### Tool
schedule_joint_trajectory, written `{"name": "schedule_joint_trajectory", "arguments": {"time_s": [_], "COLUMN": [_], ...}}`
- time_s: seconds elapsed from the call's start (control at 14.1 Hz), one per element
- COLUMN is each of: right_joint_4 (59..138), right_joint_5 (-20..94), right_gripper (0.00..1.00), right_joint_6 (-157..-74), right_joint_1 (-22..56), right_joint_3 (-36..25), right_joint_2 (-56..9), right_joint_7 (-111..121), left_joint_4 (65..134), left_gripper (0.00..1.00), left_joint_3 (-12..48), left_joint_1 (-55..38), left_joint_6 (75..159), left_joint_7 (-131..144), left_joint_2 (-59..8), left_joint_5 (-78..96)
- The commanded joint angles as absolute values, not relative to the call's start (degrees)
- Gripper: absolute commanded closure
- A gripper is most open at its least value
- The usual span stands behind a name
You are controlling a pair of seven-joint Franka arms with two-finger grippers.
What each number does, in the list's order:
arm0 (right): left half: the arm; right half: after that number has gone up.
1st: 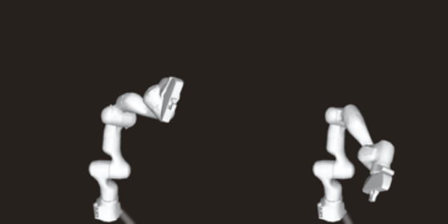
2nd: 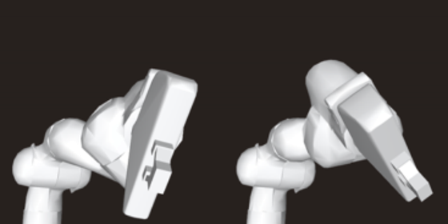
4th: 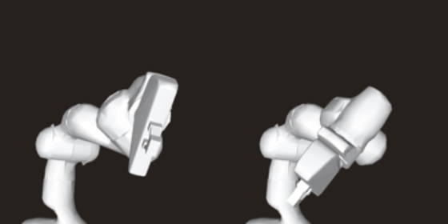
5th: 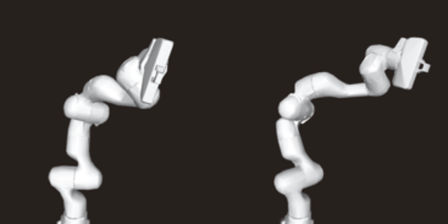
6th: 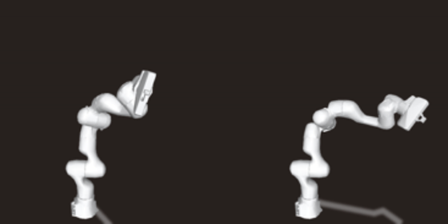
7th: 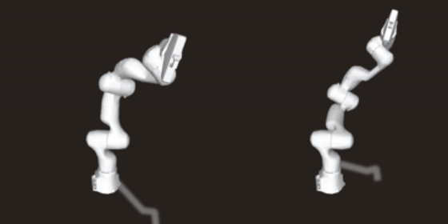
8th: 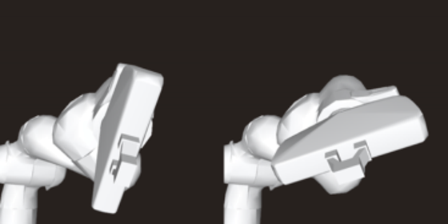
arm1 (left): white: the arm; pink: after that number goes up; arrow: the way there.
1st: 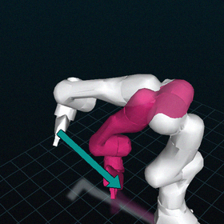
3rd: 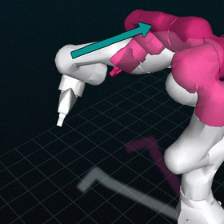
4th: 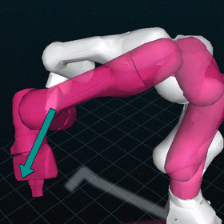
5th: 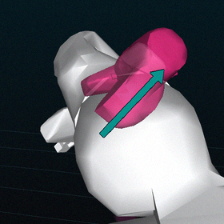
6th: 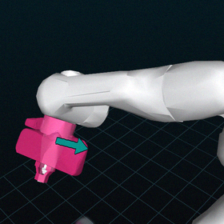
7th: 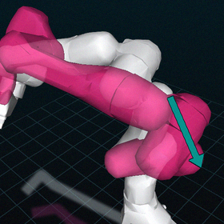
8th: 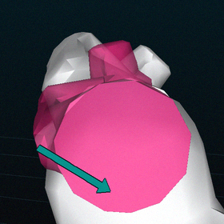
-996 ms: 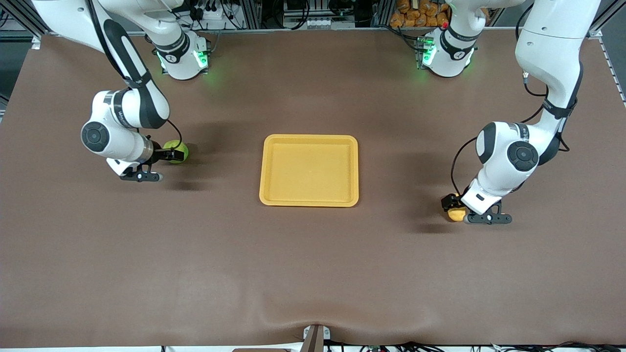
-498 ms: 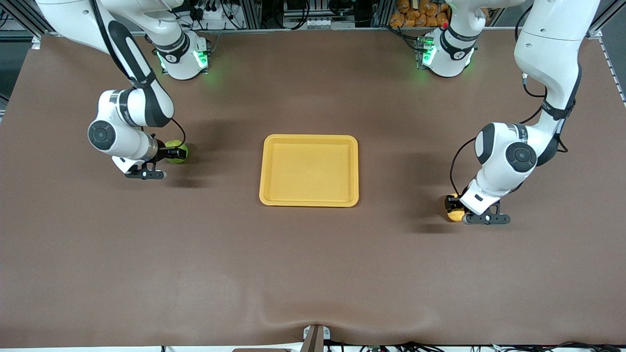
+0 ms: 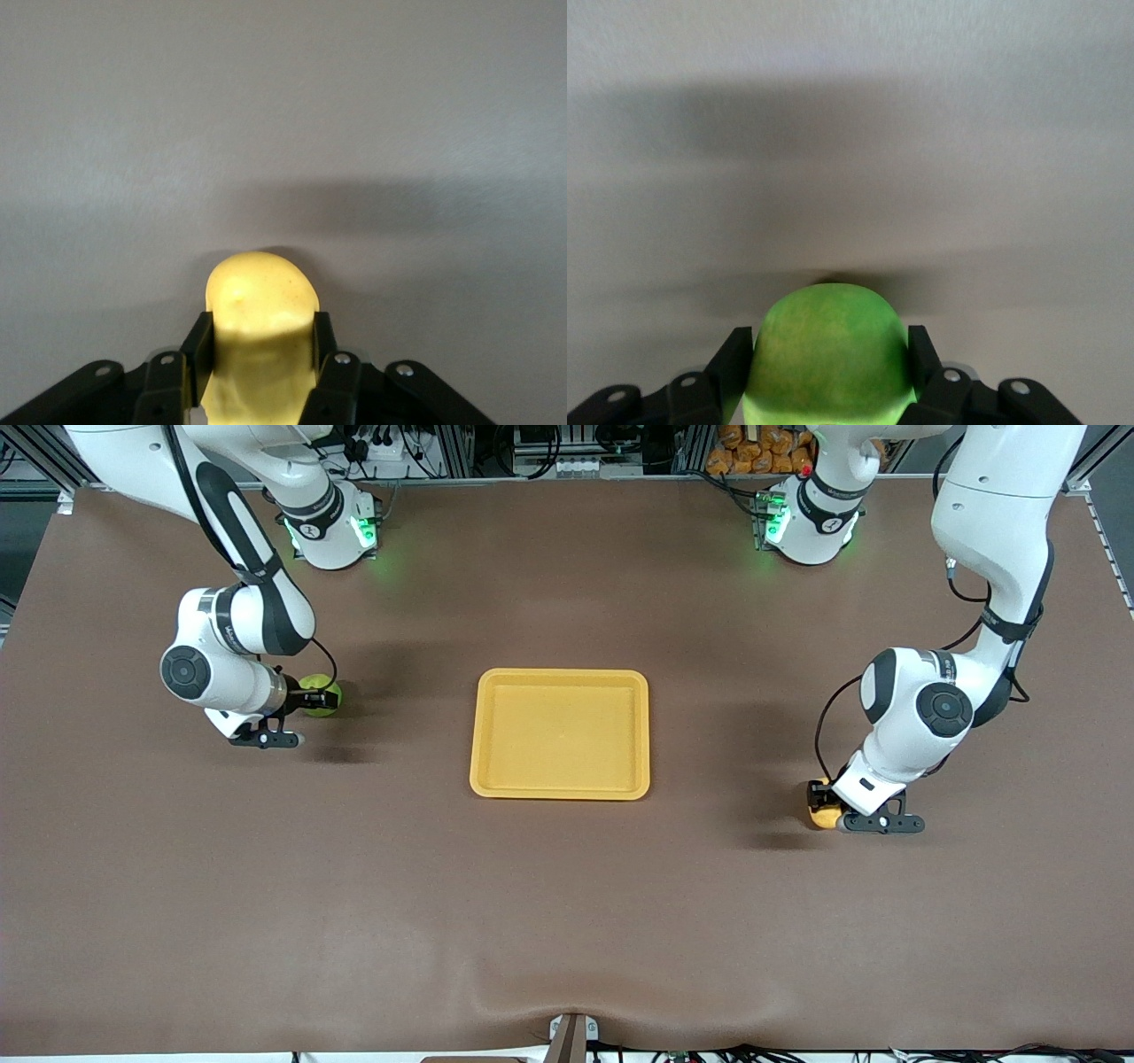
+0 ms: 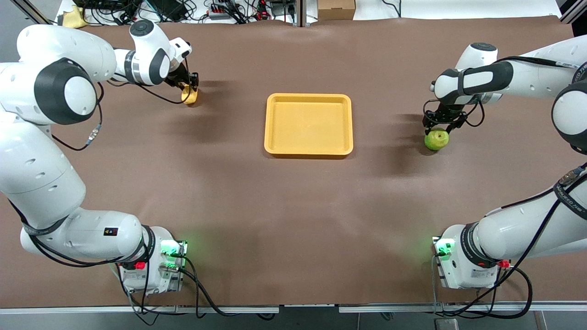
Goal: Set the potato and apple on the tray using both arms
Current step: 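Carry the apple with the right gripper while the left gripper carries the potato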
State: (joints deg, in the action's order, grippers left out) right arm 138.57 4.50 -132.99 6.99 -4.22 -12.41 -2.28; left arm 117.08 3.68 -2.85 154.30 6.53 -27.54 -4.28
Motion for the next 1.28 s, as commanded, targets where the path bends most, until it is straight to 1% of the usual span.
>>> {"name": "schedule_joint_trajectory", "arguments": {"time_s": [0.0, 0.14, 0.21, 0.5, 0.64, 0.71, 1.0, 1.21], "right_joint_4": [136.6, 133.4, 132.3, 129.6, 125.4, 123.8, 120.7, 119.9], "right_joint_5": [5.6, 5.6, 5.6, 5.5, 5.5, 5.5, 5.6, 5.7], "right_gripper": [1.00, 1.00, 1.00, 1.00, 1.00, 1.00, 1.00, 1.00], "right_joint_6": [-127.5, -121.6, -120.0, -117.0, -110.6, -108.7, -105.9, -106.1], "right_joint_1": [6.9, 6.3, 6.2, 5.4, 4.7, 4.5, 4.6, 4.7], "right_joint_3": [-4.4, -4.5, -4.5, -4.7, -4.7, -4.7, -4.7, -4.6], "right_joint_2": [-11.2, -10.9, -10.9, -10.4, -10.5, -10.5, -10.5, -10.6], "right_joint_7": [-1.8, -1.8, -1.8, -1.7, -1.7, -1.7, -2.2, -2.7], "left_joint_4": [114.4, 113.5, 112.8, 110.9, 108.6, 107.1, 104.2, 102.9], "left_gripper": [1.00, 1.00, 1.00, 1.00, 1.00, 1.00, 1.00, 1.00], "left_joint_3": [3.6, 3.6, 3.6, 4.2, 4.8, 5.4, 8.7, 8.8], "left_joint_1": [-5.1, -6.8, -7.1, -7.6, -7.6, -7.7, -8.3, -12.5], "left_joint_6": [153.4, 152.1, 151.1, 147.4, 143.6, 141.0, 136.1, 135.4], "left_joint_7": [6.4, 6.9, 6.9, 6.9, 6.9, 7.1, 13.1, 18.9], "left_joint_2": [-27.7, -27.3, -27.2, -26.1, -25.8, -25.6, -25.8, -26.4], "left_joint_5": [-5.1, -5.1, -5.1, -5.1, -5.1, -5.1, -5.1, -5.0]}}
